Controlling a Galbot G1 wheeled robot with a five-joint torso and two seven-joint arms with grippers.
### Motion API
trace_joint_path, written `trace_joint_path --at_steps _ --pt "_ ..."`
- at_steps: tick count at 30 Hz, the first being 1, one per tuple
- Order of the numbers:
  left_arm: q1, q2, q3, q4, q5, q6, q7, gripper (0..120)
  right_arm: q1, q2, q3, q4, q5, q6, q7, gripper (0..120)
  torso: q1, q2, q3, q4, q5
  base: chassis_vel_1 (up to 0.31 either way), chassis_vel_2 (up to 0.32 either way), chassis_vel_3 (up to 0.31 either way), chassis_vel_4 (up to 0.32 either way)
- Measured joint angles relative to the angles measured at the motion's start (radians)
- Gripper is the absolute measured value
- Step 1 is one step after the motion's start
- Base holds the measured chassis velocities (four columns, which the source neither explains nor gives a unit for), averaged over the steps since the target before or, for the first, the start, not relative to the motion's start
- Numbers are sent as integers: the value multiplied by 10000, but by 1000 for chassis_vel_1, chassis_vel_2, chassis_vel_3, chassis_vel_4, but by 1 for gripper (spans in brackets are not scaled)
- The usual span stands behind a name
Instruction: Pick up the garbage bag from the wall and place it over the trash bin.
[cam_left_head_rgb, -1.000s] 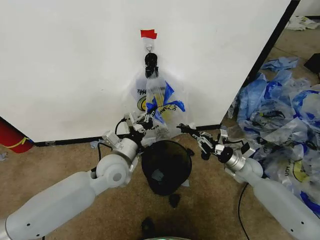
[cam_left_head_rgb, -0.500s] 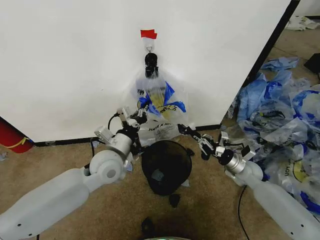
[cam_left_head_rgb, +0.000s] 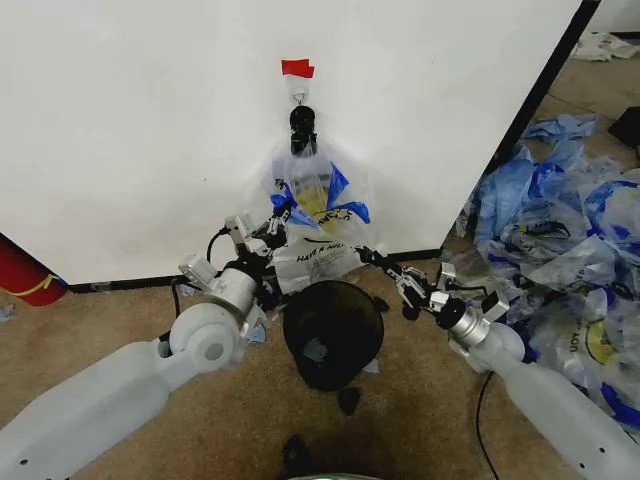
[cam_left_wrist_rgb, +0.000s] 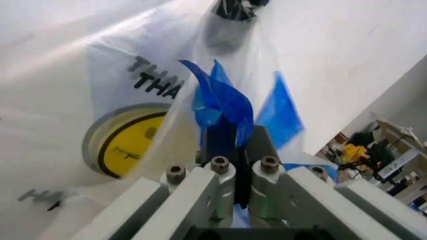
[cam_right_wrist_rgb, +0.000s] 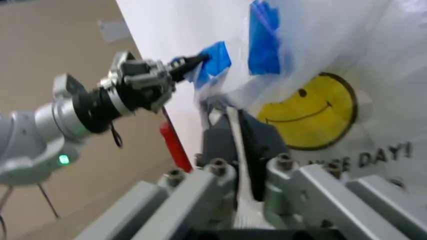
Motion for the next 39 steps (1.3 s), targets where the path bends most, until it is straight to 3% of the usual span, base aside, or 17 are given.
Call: trace_joint_path --at_steps 10,14,16,20,25,30,39 --pt "46 6 -213 20 84 -2 -51 0 -1284 -1930 1921 1500 -1888 544 1417 45 0 1 -1 -8 -4 0 0 0 0" --pt "47 -14 -260 21 185 -2 -52 0 -1065 -2425 2218 2595 -2034 783 2900 62 0 1 0 -7 -2 0 0 0 0" --pt "53 -14 -257 20 213 -2 -52 0 -800 -2478 2161 2826 -2138 759 3318 65 0 1 -1 -3 -6 0 0 0 0" --pt "77 -70 -224 38 288 0 -49 0 1211 -2468 1018 3113 -2903 471 4383 83 0 1 1 0 -5 0 0 0 0" --pt "88 -93 -212 69 310 4 -49 0 3063 -2322 -903 2498 -3122 475 4378 97 1 0 2 2 -1 0 0 0 0" --pt "77 -93 -166 155 318 18 -40 0 4401 -2127 -2641 1954 -3433 498 4021 100 1 0 2 -4 -1 0 0 0 0" --pt "-41 -133 -35 268 344 21 -33 0 6744 -1880 -4508 1379 -4884 453 2968 100 1 0 0 -4 -5 0 0 0 0"
